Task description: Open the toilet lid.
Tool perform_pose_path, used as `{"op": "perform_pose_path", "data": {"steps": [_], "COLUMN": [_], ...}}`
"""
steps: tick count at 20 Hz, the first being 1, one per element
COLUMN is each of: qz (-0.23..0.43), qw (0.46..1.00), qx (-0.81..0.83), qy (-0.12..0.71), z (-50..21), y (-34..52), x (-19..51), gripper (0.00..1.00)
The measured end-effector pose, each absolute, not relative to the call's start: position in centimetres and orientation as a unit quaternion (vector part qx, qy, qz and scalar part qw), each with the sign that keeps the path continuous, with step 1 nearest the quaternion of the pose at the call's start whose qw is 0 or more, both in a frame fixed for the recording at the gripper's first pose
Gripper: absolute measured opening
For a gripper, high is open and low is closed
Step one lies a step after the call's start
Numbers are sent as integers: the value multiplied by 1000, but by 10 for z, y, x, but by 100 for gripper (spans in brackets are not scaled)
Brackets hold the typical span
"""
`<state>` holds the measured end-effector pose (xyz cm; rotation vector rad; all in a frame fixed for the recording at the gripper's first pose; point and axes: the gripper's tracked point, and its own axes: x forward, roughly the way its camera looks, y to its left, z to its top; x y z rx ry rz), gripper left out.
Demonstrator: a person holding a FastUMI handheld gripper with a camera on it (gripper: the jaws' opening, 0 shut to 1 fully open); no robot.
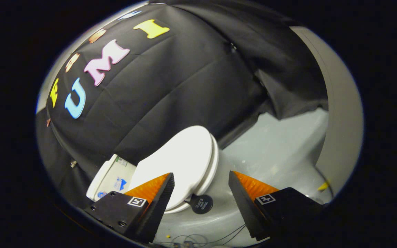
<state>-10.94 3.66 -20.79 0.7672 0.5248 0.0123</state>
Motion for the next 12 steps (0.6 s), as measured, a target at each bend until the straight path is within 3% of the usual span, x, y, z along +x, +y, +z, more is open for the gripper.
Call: {"op": "perform_pose_path", "data": {"steps": [8,11,12], "qz": [8,9,13], "qw": [818,787,782], "qx": [494,539,551], "qy": [294,300,292], "z": [-255,-254,-249], "y": [52,60,59], "x": [-126,-128,-126], "gripper": [96,78,78]}}
